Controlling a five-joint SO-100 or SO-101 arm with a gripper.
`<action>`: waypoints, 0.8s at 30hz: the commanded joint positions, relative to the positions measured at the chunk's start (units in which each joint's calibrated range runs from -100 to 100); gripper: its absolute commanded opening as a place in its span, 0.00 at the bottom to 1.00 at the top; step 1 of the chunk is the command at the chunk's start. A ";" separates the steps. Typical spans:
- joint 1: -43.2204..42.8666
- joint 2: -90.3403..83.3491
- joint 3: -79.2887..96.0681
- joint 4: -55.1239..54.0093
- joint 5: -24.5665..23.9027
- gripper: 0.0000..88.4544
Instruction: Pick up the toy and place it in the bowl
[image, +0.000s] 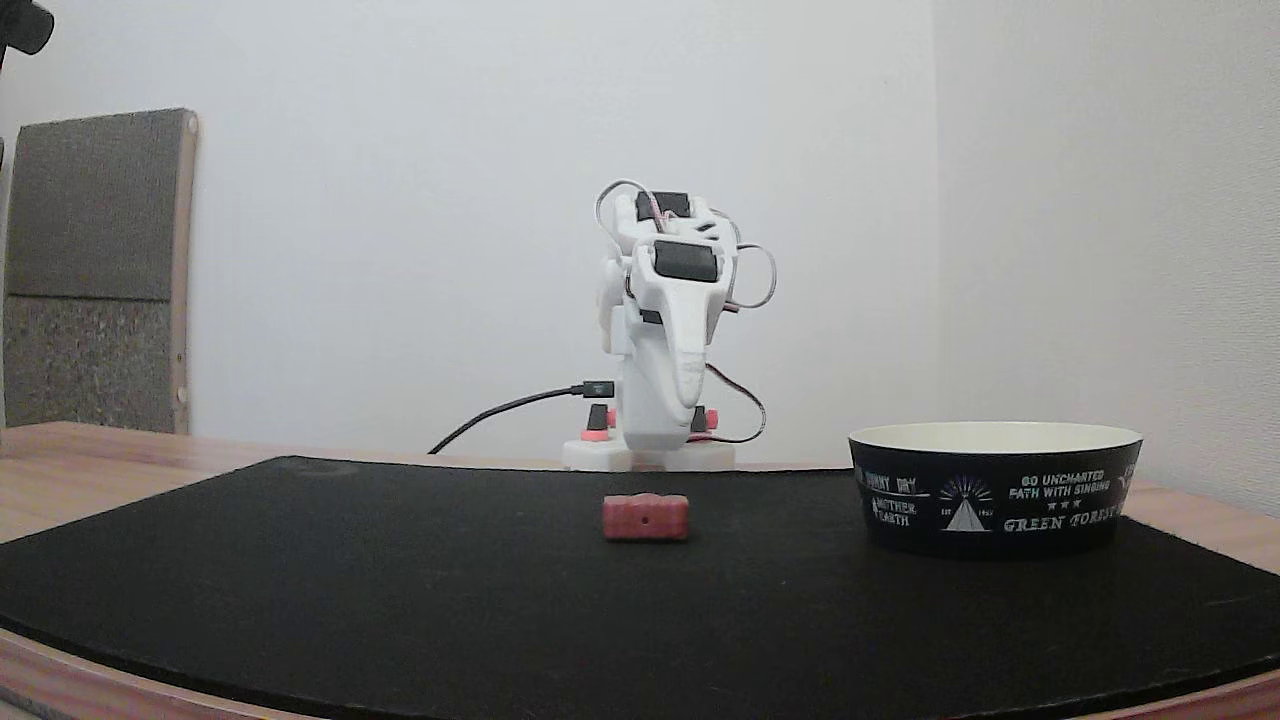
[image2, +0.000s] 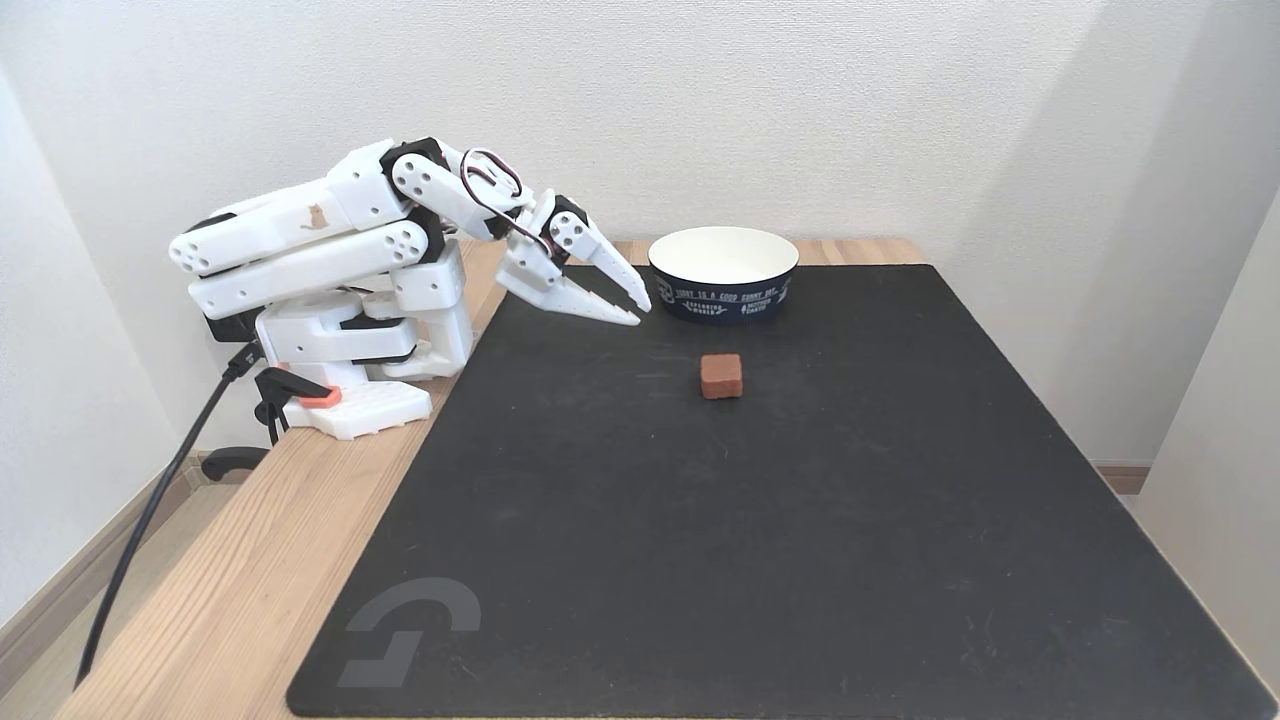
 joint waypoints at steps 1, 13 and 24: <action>0.22 -0.58 0.69 0.20 0.22 0.06; 0.30 -0.58 0.69 0.20 -0.09 0.40; 2.06 1.00 -3.46 0.29 0.33 0.40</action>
